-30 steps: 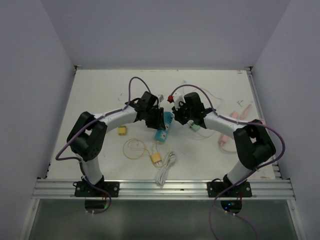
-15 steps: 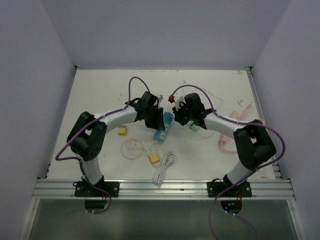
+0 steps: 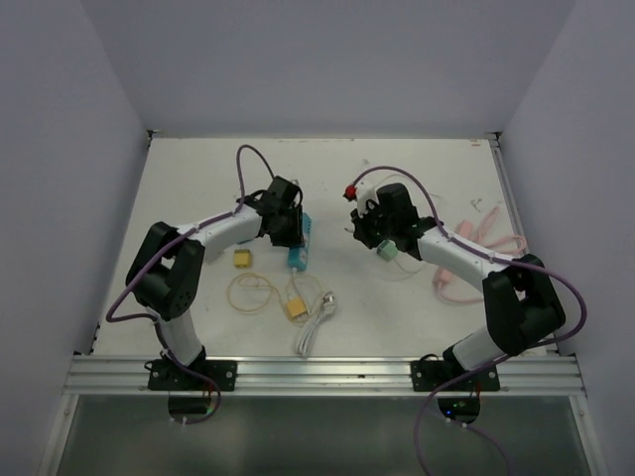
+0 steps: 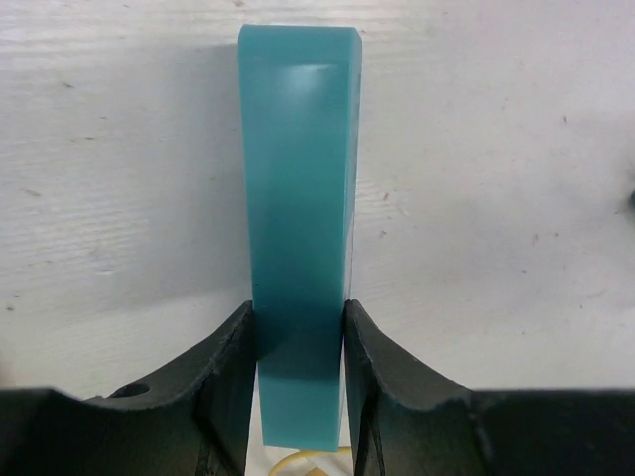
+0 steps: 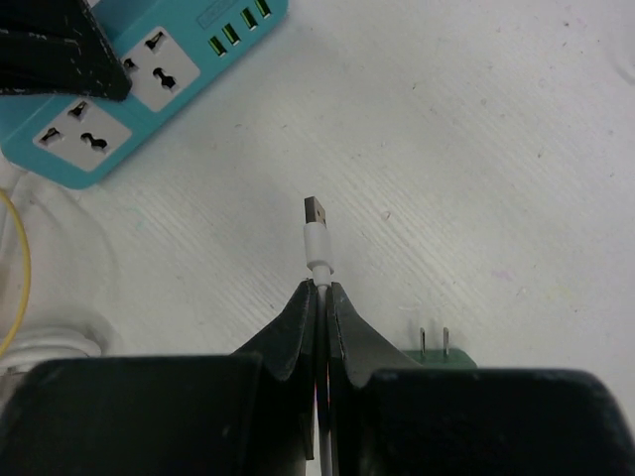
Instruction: Pull the plug off the socket
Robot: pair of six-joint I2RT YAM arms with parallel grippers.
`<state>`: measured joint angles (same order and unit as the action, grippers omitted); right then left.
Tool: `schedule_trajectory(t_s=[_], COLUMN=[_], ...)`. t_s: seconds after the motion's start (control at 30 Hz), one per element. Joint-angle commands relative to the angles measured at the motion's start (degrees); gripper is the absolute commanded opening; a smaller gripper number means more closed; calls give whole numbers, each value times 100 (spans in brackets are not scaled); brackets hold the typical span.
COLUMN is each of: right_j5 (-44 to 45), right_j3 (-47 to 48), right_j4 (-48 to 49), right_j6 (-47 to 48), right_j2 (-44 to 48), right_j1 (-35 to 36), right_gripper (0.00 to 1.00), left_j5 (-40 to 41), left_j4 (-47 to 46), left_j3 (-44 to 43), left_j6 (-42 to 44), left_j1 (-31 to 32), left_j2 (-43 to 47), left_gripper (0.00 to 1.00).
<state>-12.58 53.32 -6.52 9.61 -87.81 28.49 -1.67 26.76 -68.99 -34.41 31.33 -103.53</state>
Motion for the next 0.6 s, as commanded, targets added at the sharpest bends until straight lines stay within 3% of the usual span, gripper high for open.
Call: schedule_trajectory(t_s=[0.0, 0.13, 0.33, 0.5, 0.57], right_j5=[-87, 27, 871, 889, 766], right_j3=[12, 56, 257, 513, 539], right_j4=[-112, -51, -24, -95, -16], right_j6=[-134, -265, -687, -1354, -1514], right_j2=[72, 36, -297, -781, -930], right_j1=[-19, -19, -45, -300, -467], right_gripper=[0, 0, 0, 7, 14], left_j5=[924, 677, 291, -280, -456], left_j4=[533, 549, 348, -39, -136], left_j3=[413, 343, 360, 535, 580], left_j6=[321, 497, 558, 541, 515], left_j1=[-66, -13, -13, -13, -13], left_j2=[-54, 95, 289, 315, 342], left_gripper=[0, 0, 0, 0, 0])
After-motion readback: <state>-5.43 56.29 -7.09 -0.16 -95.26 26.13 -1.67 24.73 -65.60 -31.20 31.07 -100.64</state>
